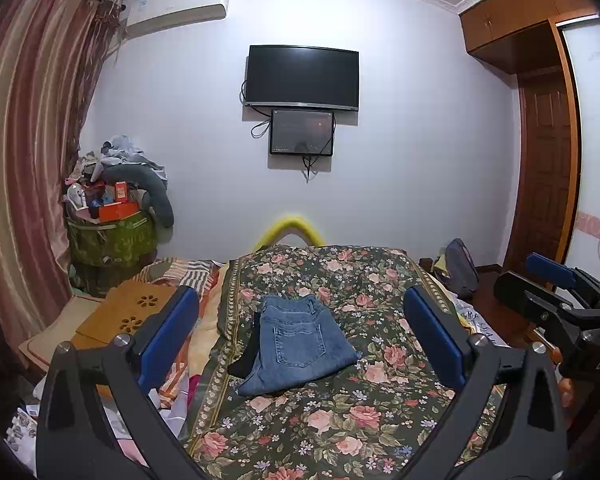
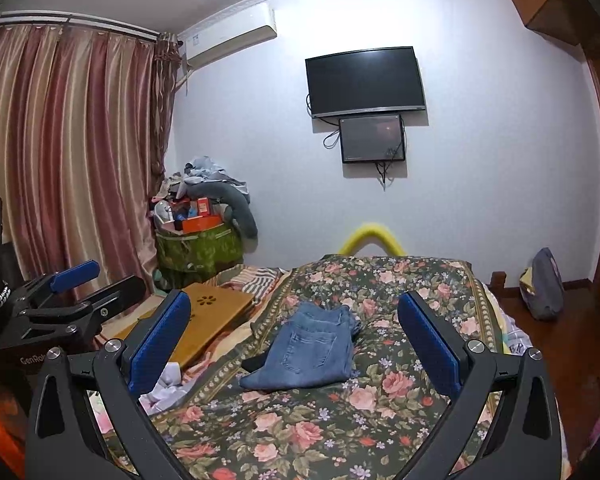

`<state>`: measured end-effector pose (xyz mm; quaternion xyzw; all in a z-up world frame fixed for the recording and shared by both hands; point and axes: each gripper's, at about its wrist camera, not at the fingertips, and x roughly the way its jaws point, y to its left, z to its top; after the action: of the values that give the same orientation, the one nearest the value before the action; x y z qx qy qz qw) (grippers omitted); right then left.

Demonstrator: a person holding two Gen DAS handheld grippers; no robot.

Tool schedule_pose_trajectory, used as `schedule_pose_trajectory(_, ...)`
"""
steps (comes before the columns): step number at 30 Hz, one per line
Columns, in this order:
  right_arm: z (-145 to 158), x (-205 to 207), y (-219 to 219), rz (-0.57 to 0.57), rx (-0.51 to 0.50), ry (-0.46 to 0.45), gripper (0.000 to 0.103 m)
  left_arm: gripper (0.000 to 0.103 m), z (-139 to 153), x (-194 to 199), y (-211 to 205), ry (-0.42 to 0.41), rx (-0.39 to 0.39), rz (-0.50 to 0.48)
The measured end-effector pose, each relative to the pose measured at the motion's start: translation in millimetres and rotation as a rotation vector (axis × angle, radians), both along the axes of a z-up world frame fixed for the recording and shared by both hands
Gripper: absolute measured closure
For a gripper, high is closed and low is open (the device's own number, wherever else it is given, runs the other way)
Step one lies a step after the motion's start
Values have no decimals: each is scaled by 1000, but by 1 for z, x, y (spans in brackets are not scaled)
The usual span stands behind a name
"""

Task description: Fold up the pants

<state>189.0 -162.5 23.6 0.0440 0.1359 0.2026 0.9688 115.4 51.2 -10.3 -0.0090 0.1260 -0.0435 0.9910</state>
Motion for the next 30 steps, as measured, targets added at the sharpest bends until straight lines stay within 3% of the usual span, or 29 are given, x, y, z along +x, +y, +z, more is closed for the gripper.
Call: schedule_pose_trajectory(30,1,-1,0,-19,-2,2,0,0,-4,-2,-8,13,11,-51)
